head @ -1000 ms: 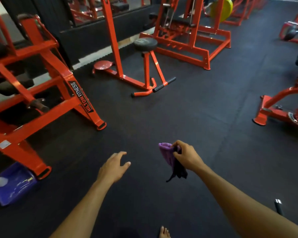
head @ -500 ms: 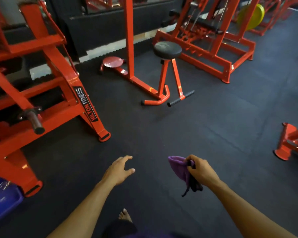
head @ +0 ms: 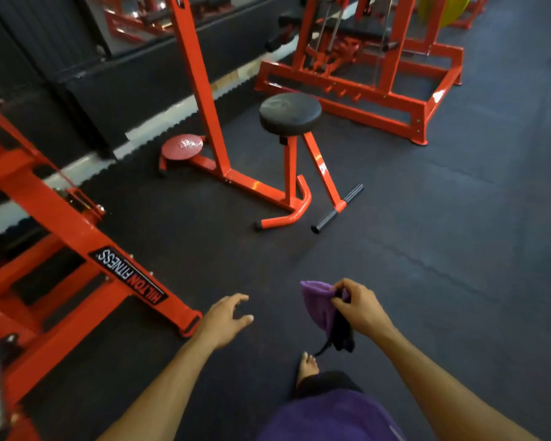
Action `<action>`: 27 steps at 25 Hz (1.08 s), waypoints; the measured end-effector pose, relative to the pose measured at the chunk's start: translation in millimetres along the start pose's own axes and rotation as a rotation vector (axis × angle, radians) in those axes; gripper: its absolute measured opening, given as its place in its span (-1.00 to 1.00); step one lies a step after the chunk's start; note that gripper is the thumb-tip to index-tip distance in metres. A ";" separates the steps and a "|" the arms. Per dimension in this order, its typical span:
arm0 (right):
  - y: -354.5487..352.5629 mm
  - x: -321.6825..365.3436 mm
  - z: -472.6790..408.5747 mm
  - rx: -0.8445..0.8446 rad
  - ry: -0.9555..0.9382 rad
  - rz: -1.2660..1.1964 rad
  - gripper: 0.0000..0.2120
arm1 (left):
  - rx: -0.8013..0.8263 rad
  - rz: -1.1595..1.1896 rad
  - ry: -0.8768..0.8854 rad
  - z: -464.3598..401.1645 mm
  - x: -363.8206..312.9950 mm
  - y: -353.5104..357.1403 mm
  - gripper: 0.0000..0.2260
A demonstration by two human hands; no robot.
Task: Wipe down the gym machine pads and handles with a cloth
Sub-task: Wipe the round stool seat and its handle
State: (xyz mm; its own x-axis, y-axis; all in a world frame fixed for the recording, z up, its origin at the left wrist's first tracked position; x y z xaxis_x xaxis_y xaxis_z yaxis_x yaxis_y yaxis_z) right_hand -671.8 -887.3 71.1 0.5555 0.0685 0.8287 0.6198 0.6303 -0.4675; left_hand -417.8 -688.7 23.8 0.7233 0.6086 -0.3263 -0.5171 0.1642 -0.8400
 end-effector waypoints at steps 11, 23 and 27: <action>3.1 125.0 -279.0 -0.032 0.021 -0.168 -0.88 | -0.112 0.277 0.093 -240.0 -45.6 -177.1 -0.63; 18.6 244.8 -474.3 0.117 0.014 -0.446 -0.64 | 0.026 0.228 0.389 -486.7 -99.4 -313.1 -0.72; -1.5 233.1 -545.7 -0.037 0.030 -0.403 -0.65 | 0.019 0.177 0.353 -554.5 -106.3 -324.5 -0.74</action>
State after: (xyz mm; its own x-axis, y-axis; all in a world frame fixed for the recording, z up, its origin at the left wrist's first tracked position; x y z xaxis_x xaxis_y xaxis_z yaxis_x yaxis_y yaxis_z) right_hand -240.7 -1294.3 97.0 0.2794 -0.2010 0.9389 0.8106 0.5735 -0.1184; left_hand -73.1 -1237.2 90.7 0.7332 0.3253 -0.5971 -0.6540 0.0971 -0.7502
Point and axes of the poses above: each hand's wrist, its own z-axis away from the middle knuckle, its own y-axis out of the palm, x = y × z, the point moved 9 cm from there along -z, towards the middle knuckle, and after that the axes turned 14 degrees about -z, right-handed, at the moved point
